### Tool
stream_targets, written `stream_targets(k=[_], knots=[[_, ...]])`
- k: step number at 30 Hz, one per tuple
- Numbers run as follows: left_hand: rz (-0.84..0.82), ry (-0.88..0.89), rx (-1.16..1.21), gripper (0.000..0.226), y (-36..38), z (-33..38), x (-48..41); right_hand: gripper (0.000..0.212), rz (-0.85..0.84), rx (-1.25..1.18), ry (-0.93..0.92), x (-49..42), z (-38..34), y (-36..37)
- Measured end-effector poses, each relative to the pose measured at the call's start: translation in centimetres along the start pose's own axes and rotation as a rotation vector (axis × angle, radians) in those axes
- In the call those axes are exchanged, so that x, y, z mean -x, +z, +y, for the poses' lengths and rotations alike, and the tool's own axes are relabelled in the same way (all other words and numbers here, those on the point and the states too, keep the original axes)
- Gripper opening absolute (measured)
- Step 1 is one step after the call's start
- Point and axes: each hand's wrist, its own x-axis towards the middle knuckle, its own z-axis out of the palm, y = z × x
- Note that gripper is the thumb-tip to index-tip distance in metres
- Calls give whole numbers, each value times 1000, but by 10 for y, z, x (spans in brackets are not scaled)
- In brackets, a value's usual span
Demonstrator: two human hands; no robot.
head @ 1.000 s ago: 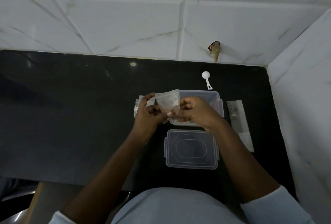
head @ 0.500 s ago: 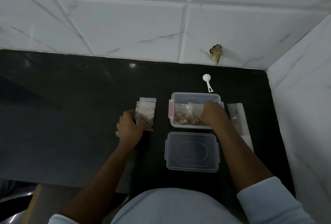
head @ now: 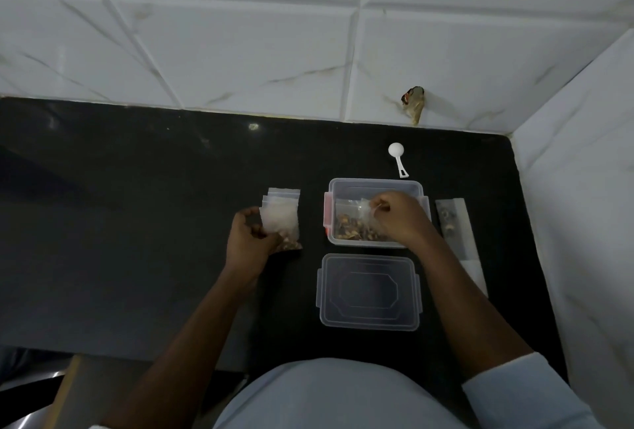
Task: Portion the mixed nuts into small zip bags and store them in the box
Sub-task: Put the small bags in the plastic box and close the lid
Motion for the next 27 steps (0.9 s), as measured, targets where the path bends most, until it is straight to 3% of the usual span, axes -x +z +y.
stream_targets(k=[5, 7, 9, 11, 15, 21, 27], knots=[[-186, 82, 241, 63, 27, 40, 18, 19, -216, -590, 14, 31, -30, -1], [-250, 148, 244, 60, 42, 50, 25, 22, -304, -690, -9, 38, -37, 2], [-285, 172, 234, 58, 55, 57, 28, 18, -279, -705, -20, 40, -39, 2], [-262, 159, 234, 49, 61, 59, 24, 14, -143, -580, -2, 38, -35, -1], [-66, 206, 35, 36, 49, 47, 4, 12, 229, -9, -24, 23, -8, -16], [92, 198, -158, 40, 26, 20, -20, 22, 95, 386, 239, 5, 5, -12], [117, 115, -280, 39, 14, 1, -26, 35, 32, 479, 314, -6, -13, -14]])
